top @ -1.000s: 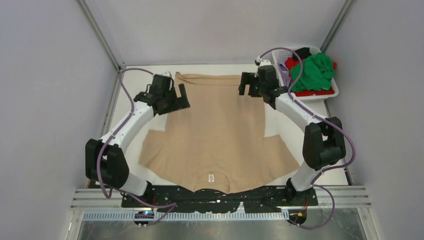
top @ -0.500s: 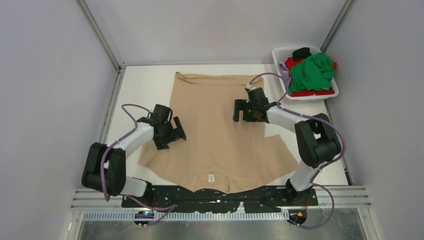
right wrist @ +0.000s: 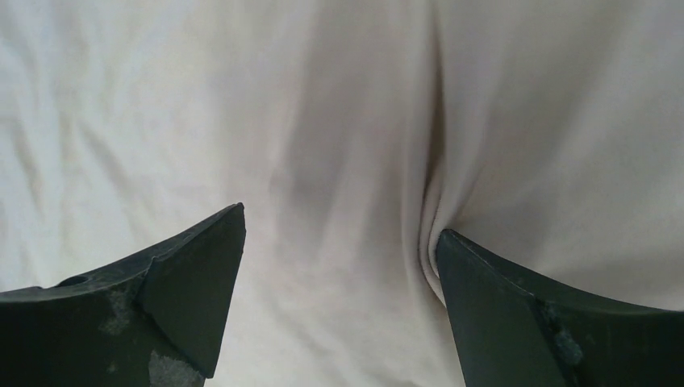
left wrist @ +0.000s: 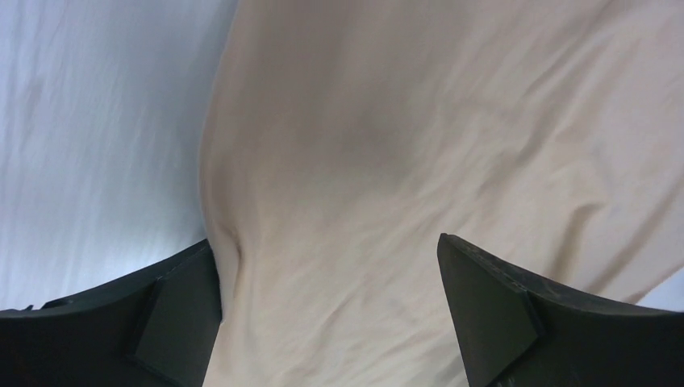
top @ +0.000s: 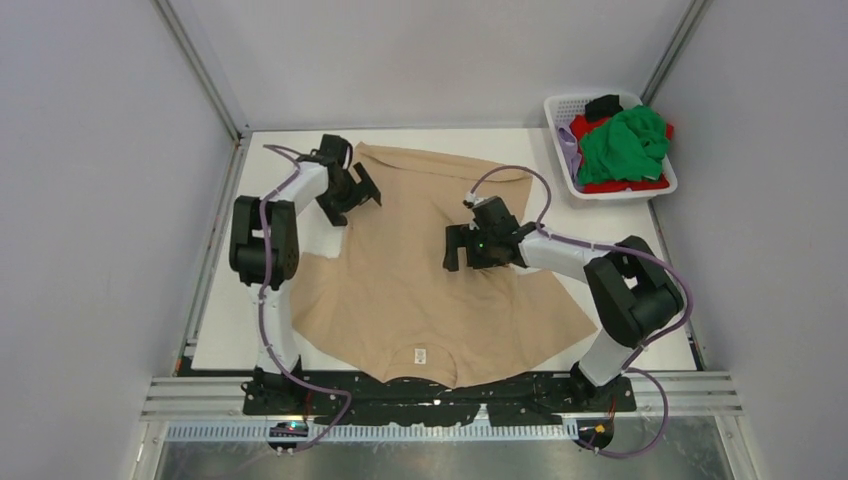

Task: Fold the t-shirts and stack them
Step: Flatten out the tshirt

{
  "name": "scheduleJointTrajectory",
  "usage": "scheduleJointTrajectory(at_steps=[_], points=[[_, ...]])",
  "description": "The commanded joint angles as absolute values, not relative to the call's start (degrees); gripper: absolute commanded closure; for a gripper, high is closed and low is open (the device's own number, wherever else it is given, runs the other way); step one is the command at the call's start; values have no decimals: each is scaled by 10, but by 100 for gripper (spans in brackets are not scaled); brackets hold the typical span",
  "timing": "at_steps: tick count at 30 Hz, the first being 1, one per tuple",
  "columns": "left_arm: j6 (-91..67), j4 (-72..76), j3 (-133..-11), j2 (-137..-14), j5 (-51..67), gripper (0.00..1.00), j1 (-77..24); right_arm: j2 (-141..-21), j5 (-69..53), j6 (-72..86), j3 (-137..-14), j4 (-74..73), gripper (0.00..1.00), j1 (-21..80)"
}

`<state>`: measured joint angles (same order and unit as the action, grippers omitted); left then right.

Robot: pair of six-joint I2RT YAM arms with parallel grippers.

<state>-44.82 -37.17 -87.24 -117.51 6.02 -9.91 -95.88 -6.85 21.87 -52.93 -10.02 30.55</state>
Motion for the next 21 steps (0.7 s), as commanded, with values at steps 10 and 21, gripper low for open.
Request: scheduleJointTrajectory(at_steps=[10,21], points=[[-521,-387,-1282,-1425,207,0,-113,-1070,-309,181,-684,-123,4,528],[-426,-419,-1290,-1276,168,1,-118,-1018,-154,152,-741,-177,4,489]])
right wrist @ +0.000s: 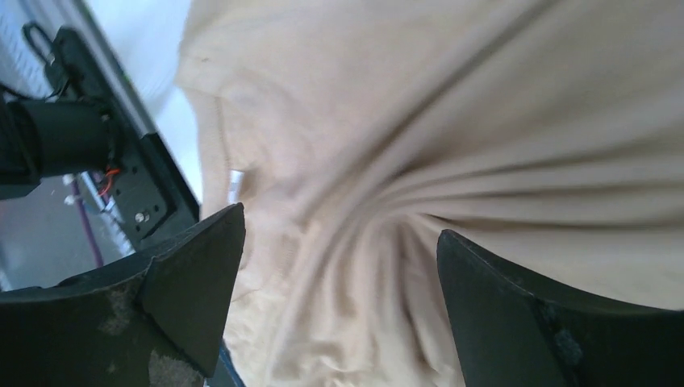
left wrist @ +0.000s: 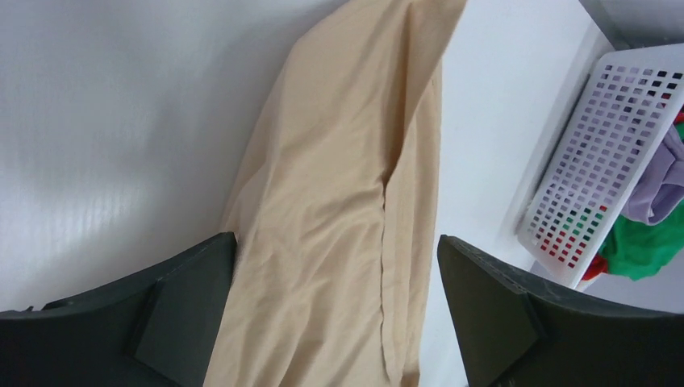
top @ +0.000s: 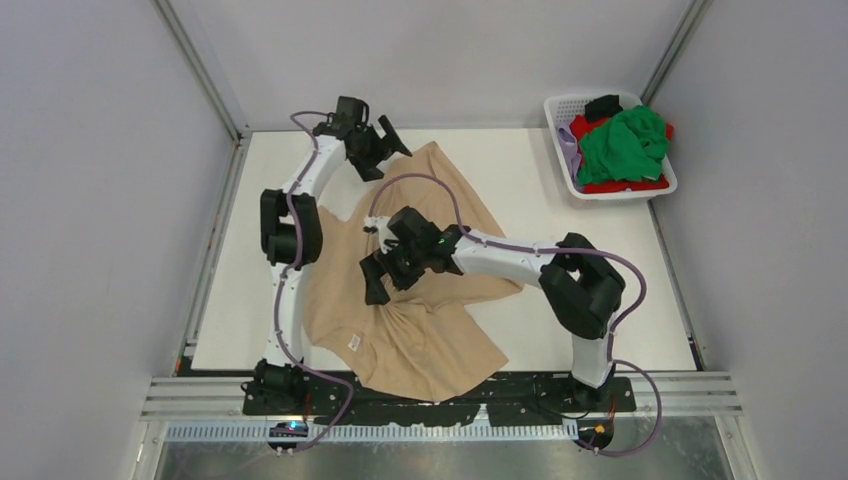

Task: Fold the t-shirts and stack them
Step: Flatten out the tshirt

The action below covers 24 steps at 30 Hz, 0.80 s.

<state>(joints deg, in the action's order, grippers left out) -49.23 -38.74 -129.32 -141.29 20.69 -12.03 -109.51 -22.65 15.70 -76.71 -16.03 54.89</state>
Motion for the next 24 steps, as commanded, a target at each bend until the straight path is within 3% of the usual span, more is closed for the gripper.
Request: scheduleJointTrajectory(at_steps=[1,7,14,18,24], points=[[-408,-423,-1255,-1234,149,0,-118,-1007,-148,156,-731,-177,5,458],[-376,-359,-883,-965,74,1,-123,-983,-121,172,-690,-170,5,325],[-434,-290,-522,-774,120,0,-133,-1106,-129,156,-839,-209,5,291],[-454,-270,-423,-749,104,0,-133,-1173,-126,148,-914,-239,5,290],[-474,-203,-427,-846,132,0,-93,-1212,-120,152,-915,-250,4,289]])
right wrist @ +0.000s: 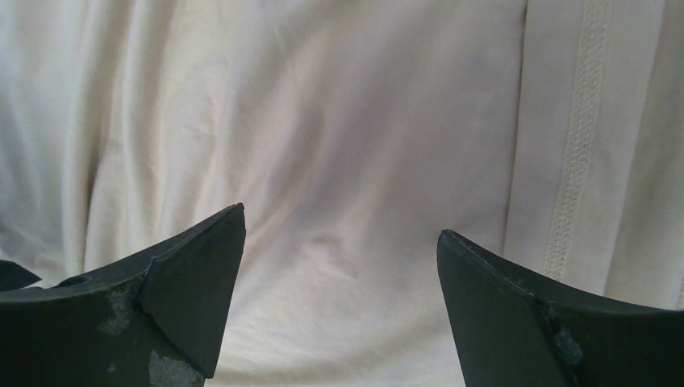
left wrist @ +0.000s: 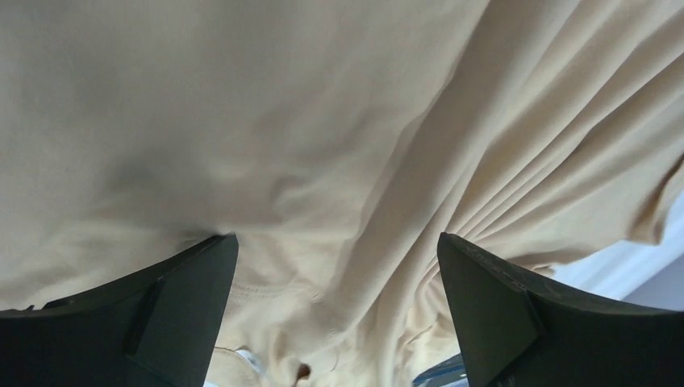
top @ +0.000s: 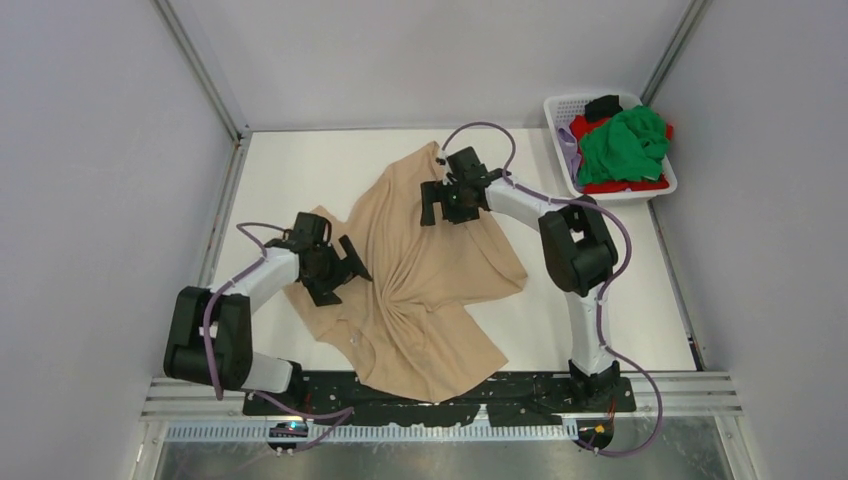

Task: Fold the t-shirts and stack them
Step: Flatten out the tshirt

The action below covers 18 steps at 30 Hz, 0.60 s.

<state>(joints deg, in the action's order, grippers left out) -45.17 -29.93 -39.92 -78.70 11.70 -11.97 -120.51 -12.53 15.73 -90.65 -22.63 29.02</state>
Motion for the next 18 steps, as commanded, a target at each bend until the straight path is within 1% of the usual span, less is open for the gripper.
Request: scheduleJointTrajectory(at_steps=[1,3,6,11,13,15,16,18], points=[[-474,-204,-449,-872,133,0,-85,-1211,-116,156,-899,-250,5,287],[-473,-232,-520,-937,134,0,-74,-1203,-116,169,-866,-246,5,282],[-472,-296,-668,-1043,125,0,-72,-1166,-109,204,-799,-213,5,275],[-460,-428,-981,-1238,118,0,-73,-1086,-124,245,-634,-151,5,274],[-453,-476,-1092,-1289,117,0,-77,-1049,-124,257,-576,-139,5,281],[-449,-509,-1163,-1317,107,0,-81,-1013,-113,259,-529,-136,4,293],[-445,-520,-1178,-1321,105,0,-82,-994,-104,255,-510,-143,5,295],[-433,-523,-1166,-1305,96,0,-84,-973,-79,240,-503,-158,5,296]])
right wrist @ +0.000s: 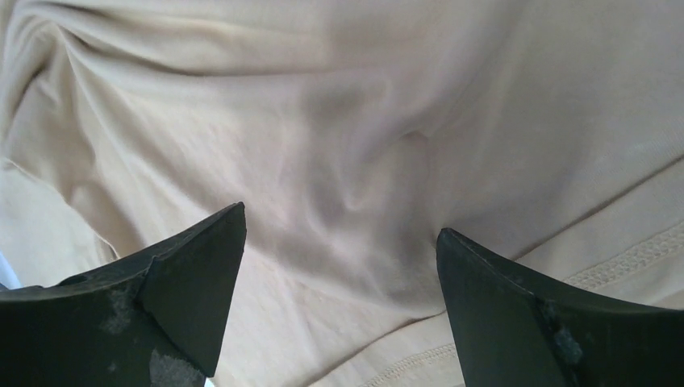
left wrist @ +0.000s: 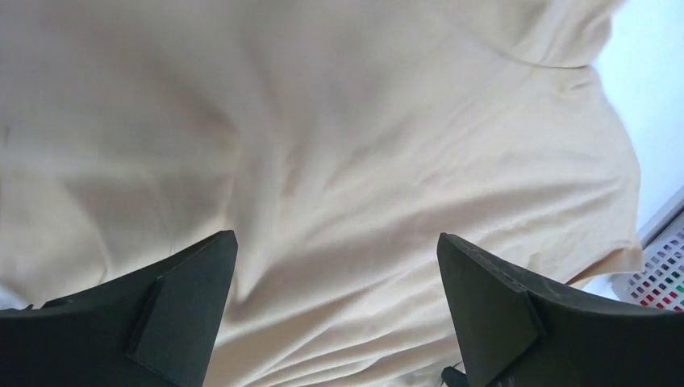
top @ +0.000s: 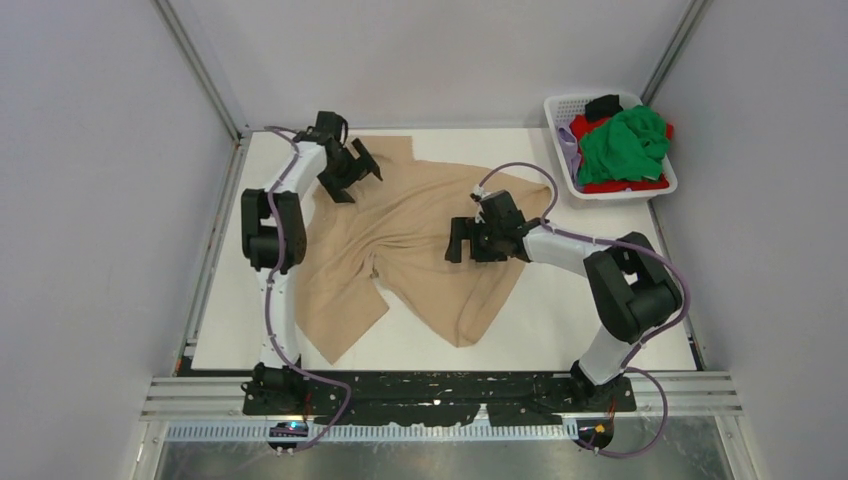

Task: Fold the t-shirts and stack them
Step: Flatten out the tshirt

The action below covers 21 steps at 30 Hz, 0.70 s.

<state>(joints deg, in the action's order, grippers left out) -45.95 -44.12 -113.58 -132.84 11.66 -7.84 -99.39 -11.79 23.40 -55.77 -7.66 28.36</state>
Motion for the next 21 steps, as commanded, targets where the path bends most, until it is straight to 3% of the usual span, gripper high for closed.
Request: scheduleJointTrajectory(at_steps=[1,5,13,17,21], points=[[-429,-516,-1143,-1289,83,0,-86,-969,-66,234,-506,-163,5,296],[-406,-488,-1025,-1206,18,0,-85,-964,4,187,-560,-208,4,296],[-374,-510,-925,-1091,-87,1,-78,-965,64,154,-644,-277,5,296],[-375,-454,-848,-1025,-61,0,-79,-979,123,167,-656,-321,4,296],[-376,-386,-814,-1009,50,0,-83,-986,126,192,-650,-325,5,296]])
